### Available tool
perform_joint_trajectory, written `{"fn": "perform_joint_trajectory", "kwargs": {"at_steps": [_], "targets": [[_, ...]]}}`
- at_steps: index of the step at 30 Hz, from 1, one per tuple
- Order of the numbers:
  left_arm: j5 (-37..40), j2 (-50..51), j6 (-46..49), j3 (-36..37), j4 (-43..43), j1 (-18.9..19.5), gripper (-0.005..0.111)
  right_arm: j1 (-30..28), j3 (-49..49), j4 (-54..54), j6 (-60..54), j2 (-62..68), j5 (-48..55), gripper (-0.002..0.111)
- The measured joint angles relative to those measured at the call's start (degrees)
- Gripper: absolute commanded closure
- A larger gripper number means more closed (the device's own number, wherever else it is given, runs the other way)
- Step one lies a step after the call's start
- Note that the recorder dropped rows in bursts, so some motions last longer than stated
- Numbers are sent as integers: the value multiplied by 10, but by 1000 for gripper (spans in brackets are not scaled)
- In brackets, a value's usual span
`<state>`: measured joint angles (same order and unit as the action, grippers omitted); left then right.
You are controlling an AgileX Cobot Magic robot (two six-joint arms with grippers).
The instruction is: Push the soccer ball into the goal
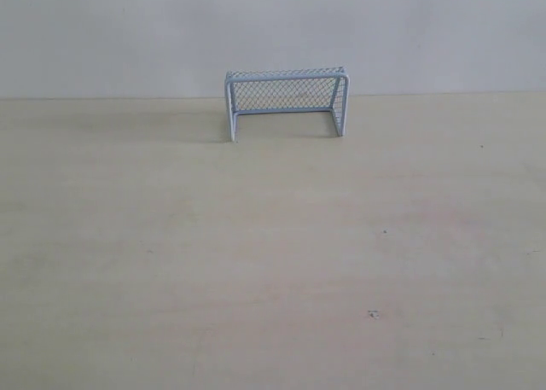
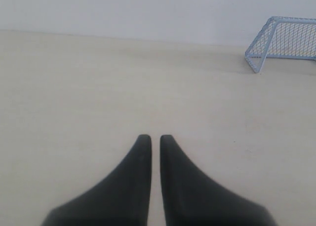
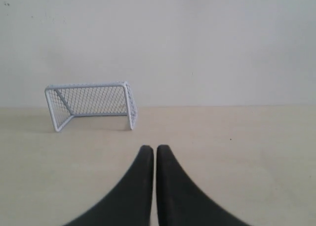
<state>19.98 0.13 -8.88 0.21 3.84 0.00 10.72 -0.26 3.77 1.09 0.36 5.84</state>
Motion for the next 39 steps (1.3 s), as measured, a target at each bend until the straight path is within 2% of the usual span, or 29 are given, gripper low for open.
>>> {"fn": "perform_joint_trajectory", "kwargs": {"at_steps": [17, 39], "targets": [[0, 0, 0, 0, 0, 0, 100, 0, 1, -38, 14, 0, 135, 108], [0, 0, 0, 0, 0, 0, 100, -6, 3, -38, 18, 0, 143, 108]]}}
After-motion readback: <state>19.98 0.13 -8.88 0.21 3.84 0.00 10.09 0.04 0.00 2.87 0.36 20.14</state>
